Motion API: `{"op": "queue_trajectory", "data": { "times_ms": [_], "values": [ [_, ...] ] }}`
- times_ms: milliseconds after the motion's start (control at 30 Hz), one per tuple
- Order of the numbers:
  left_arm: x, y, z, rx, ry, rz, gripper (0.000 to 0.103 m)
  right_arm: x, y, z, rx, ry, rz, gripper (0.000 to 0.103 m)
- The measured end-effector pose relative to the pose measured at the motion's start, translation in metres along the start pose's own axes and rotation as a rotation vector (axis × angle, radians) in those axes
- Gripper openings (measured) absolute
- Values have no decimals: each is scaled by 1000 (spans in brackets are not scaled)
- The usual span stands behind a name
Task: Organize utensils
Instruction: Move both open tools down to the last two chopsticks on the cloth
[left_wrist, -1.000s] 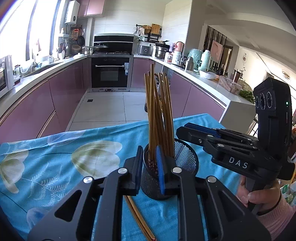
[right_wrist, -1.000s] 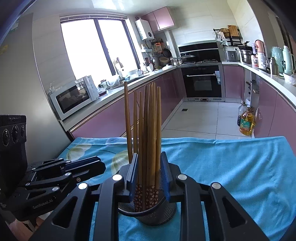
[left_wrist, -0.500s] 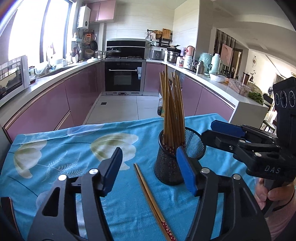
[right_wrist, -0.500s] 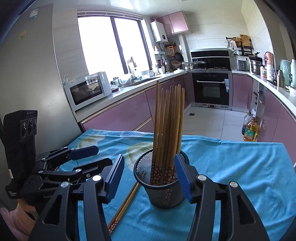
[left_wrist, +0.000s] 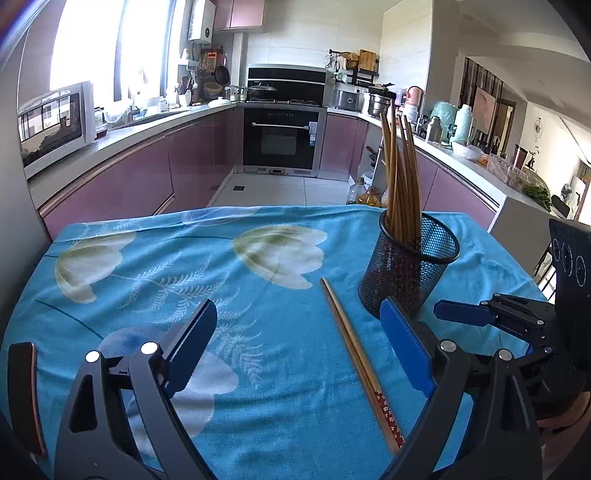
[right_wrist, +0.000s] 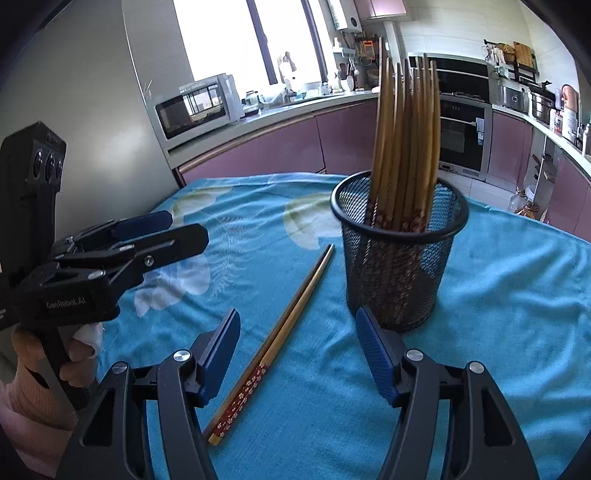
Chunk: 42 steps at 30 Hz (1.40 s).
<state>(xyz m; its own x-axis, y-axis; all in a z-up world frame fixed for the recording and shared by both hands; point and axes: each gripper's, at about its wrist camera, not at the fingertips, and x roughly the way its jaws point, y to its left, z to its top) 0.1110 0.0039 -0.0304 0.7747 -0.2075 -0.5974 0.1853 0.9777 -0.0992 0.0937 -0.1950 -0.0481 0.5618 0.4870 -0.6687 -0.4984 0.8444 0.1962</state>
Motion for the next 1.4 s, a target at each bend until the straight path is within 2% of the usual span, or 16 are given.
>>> {"op": "queue_trajectory", "data": {
  "times_ms": [100, 167, 233, 300, 600, 800, 1100, 1300, 1400],
  "values": [
    [1, 5, -10, -9, 25, 0, 88, 12, 9, -8, -19, 48, -7, 62],
    [2, 8, -16, -12, 40, 3, 87, 18, 13, -14, -26, 74, -14, 57],
    [4, 10, -21, -16, 54, 4, 86, 23, 13, -18, -23, 97, -24, 49],
    [5, 10, -24, -19, 63, 3, 85, 26, 14, -22, -16, 114, -23, 46],
    [12, 5, -33, -13, 91, -19, 83, 28, 12, -25, -7, 129, -46, 40],
    [19, -7, -39, 25, 119, -37, 81, 22, 1, -28, 30, 130, -45, 36],
    [46, -34, -58, 116, 235, -95, 68, 23, -11, -24, 67, 139, -22, 33],
    [55, -44, -66, 140, 258, -108, 57, 25, -13, -22, 55, 149, -15, 33],
    [56, -44, -66, 138, 260, -120, 47, 28, -12, -19, 42, 151, -26, 33]
  ]
}}
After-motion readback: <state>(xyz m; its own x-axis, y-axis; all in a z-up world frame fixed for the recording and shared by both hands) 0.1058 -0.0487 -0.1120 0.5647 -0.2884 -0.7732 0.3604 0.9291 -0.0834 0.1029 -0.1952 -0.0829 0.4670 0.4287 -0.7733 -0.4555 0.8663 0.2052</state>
